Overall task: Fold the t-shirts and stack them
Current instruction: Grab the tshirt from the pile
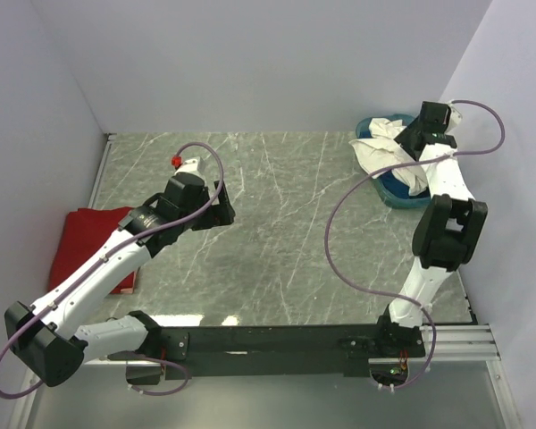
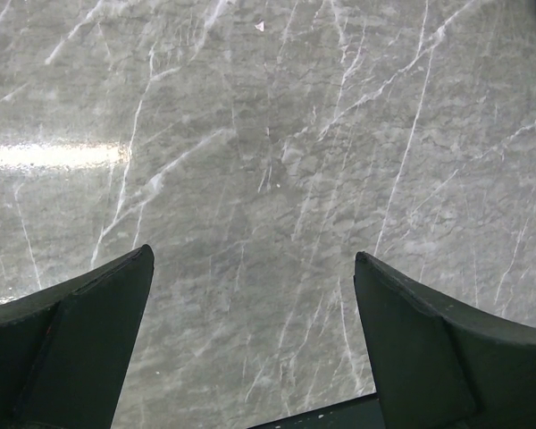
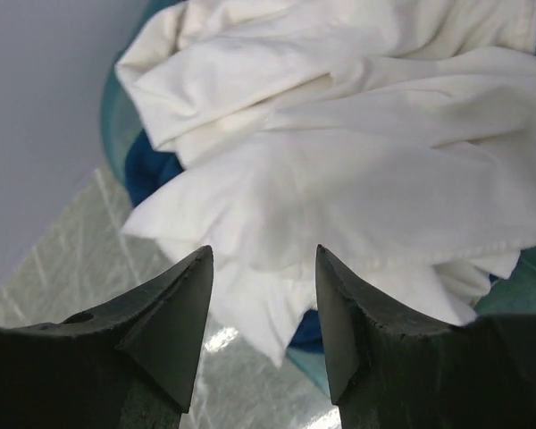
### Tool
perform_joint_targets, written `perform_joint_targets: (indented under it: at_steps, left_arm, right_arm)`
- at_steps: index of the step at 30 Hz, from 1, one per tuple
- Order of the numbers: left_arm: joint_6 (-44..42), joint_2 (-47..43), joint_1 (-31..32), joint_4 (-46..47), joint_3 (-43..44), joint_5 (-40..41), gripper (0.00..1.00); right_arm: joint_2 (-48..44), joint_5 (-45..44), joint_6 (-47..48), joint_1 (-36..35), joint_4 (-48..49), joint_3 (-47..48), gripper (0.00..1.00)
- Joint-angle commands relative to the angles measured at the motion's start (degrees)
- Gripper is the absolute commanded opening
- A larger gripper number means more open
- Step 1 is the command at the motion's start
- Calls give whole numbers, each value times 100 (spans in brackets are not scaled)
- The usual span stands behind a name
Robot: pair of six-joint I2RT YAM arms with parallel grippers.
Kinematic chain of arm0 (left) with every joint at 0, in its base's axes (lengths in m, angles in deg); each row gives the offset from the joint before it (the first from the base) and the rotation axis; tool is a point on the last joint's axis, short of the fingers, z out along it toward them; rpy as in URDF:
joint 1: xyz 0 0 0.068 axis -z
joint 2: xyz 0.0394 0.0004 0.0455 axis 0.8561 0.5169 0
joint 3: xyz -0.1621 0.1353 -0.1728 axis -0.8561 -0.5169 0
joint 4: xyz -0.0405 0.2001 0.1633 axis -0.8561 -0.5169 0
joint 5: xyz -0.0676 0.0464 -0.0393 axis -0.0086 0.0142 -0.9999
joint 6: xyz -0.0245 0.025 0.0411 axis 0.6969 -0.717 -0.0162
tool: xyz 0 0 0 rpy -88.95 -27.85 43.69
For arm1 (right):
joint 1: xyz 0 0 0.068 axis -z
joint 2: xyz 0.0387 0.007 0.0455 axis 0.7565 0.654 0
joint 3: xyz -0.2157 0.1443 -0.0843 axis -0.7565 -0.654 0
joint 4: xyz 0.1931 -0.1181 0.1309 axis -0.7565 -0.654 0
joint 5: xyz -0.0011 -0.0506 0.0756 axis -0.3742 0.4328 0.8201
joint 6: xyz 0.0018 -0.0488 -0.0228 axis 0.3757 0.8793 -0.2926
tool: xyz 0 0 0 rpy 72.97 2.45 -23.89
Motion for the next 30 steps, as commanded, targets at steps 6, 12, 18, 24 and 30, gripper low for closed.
perform_joint_targets:
  at_steps: [6,12,18,24,30]
  left_arm:
    - [-181,35,-90,48,208,-223,99]
    - [-181,132,-169,118,181,-338,99]
    - [-163,158,-213,215,111,-408,100]
    - [-181,141,-240,215,146,-408,99]
    - [-199,114,-275,241,111,-417,99]
  right_arm:
    - [968,-69,17,68,-161,1195,57]
    - [1005,72,26,59,-13,1013,41]
    - [909,151,140,51,-82,959,7]
    - [470,-16,246,7,41,731,0]
    - [390,-296,491,-125,-29,696,0]
